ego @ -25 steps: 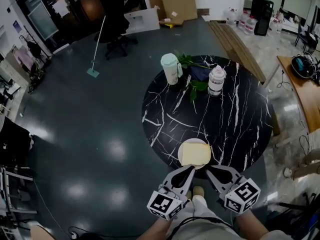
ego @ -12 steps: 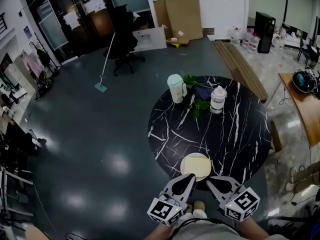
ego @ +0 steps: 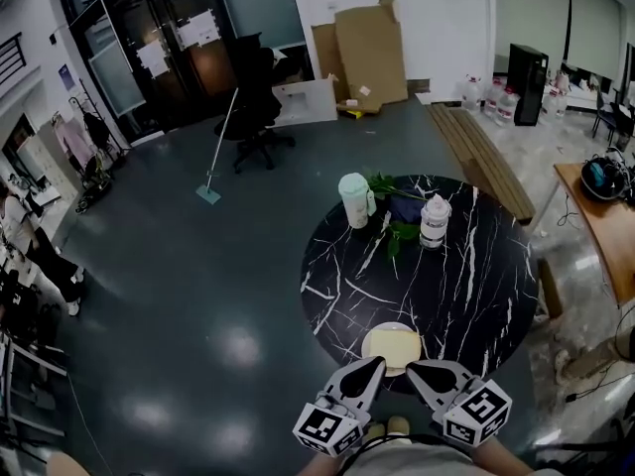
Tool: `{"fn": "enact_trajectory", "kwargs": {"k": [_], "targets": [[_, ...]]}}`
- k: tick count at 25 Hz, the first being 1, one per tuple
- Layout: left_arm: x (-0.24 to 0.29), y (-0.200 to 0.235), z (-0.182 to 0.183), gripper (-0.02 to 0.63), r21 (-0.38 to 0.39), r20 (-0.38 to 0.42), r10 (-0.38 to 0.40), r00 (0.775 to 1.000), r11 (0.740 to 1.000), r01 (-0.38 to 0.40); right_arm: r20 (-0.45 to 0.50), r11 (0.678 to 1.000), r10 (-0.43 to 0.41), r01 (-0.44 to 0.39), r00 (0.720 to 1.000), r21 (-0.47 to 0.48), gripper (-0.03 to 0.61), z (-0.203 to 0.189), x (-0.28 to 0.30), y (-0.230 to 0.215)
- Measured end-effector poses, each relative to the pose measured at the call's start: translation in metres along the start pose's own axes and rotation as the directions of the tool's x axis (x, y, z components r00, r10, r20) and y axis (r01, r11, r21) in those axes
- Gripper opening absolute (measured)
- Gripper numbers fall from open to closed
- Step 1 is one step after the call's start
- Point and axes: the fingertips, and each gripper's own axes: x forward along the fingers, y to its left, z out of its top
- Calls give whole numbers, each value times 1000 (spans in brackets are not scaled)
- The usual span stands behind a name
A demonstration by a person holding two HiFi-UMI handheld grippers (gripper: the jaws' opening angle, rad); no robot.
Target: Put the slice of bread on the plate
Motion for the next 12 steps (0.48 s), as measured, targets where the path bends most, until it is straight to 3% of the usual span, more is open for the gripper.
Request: {"fn": "enact_trajectory", "kwargs": {"k": [12], "targets": [[0,4,4,8,6,6,6,1000,1000,-6,30,1000,2,-2,1000,-12,9,12,1,1]]}}
